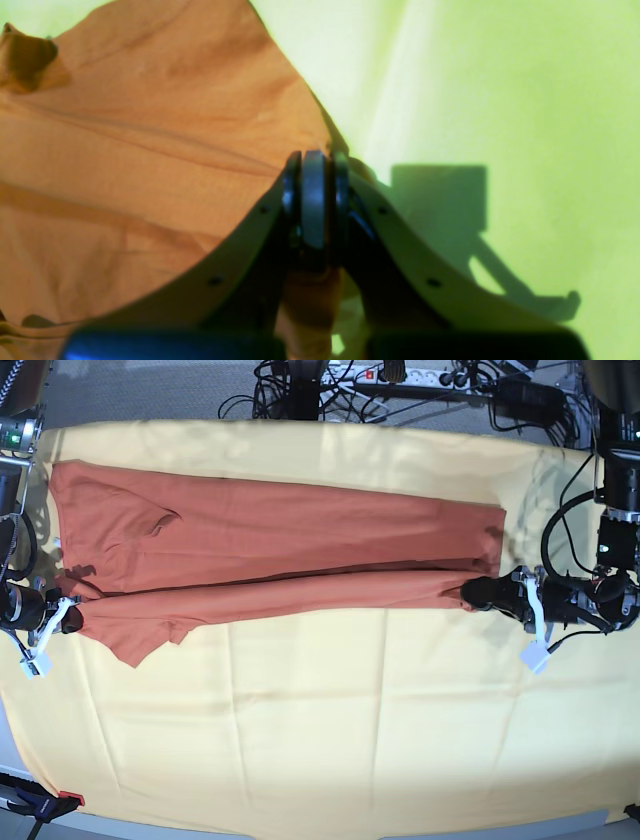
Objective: Fold the T-shirt properly
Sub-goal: 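Lift the hem and fold it toward the shoulder edge with both grippers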
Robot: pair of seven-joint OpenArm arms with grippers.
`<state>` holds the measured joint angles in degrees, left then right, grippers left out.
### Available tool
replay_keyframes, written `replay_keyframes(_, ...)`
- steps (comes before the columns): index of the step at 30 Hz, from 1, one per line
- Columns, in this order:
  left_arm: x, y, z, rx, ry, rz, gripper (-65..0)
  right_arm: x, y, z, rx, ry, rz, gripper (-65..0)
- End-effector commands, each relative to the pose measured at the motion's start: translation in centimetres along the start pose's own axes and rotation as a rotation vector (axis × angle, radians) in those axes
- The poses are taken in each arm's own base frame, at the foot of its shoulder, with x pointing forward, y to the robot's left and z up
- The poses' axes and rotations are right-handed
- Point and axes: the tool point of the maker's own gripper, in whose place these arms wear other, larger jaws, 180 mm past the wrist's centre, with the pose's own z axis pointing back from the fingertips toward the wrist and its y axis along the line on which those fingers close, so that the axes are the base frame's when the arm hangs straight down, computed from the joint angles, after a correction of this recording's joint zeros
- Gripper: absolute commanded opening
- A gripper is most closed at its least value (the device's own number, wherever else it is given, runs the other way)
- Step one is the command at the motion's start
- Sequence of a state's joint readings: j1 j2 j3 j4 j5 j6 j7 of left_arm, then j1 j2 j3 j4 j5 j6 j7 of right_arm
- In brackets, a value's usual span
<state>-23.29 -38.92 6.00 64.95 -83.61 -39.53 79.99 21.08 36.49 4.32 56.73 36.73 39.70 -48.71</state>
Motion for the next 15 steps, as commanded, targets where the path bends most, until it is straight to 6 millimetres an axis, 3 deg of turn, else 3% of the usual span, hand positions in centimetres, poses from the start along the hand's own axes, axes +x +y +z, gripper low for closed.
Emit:
replay_keyframes(1, 1.26, -0.22, 1.18, 0.007, -0.027, -0.036, -65.0, 2.27, -1.27, 1.51, -0.029, -0.057, 0.022, -65.0)
replay_keyframes(11, 0.89, 0.26, 1.61, 0.032, -0.009, -0.036, -65.0, 2.28, -1.32, 1.56, -0.030, -0.057, 0.022, -65.0)
replay_keyframes(12, 0.87, 0.15, 1.48, 0.025, -0.012, -0.034, -63.9, 2.29, -1.33, 1.58, -0.030, -0.058, 0.022, -59.1)
replay_keyframes(15, 0.64, -0.02, 1.22, 0.010, -0.034, -0.018, -38.8, 2.35, -1.36, 1.60, -0.031, -0.059, 0.022, -32.9)
